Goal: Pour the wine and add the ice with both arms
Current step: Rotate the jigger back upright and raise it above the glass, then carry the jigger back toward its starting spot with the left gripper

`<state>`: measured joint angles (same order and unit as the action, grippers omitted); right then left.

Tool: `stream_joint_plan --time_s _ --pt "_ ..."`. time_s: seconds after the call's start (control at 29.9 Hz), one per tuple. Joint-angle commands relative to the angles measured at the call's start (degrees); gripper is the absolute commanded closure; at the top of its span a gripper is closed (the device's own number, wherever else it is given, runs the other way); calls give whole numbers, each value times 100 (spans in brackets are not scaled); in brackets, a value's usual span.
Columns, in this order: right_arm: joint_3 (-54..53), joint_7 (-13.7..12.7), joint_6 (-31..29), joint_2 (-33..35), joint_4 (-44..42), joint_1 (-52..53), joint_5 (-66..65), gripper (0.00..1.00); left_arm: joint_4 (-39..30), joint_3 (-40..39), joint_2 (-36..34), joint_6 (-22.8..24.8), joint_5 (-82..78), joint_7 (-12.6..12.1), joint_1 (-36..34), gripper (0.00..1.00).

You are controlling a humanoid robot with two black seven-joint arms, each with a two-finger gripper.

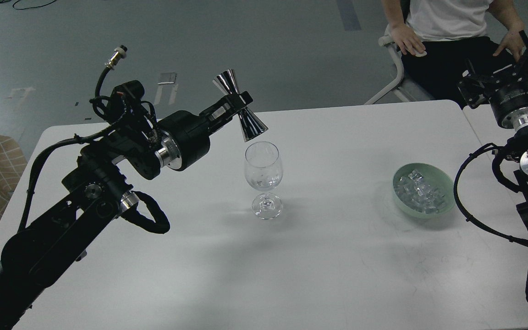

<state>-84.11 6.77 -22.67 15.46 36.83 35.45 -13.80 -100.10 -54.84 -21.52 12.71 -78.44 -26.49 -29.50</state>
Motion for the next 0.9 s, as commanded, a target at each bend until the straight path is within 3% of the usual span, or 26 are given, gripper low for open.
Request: stream_joint_plan --time_s 0.0,0.13,0.53,0.87 --pt "0 -1 0 27 8 -3 0 0 17 -176 -54 -224 275 -32 84 95" --pt "0 -9 -9 97 -9 -12 0 0 25 -500 -107 -383 863 -151 312 95" --pt "17 -10 -9 141 8 -109 0 0 271 -2302 -81 -796 3640 -151 646 95" --pt "9 -27 0 150 78 -249 0 0 886 -3682 16 -990 5793 -151 1692 95"
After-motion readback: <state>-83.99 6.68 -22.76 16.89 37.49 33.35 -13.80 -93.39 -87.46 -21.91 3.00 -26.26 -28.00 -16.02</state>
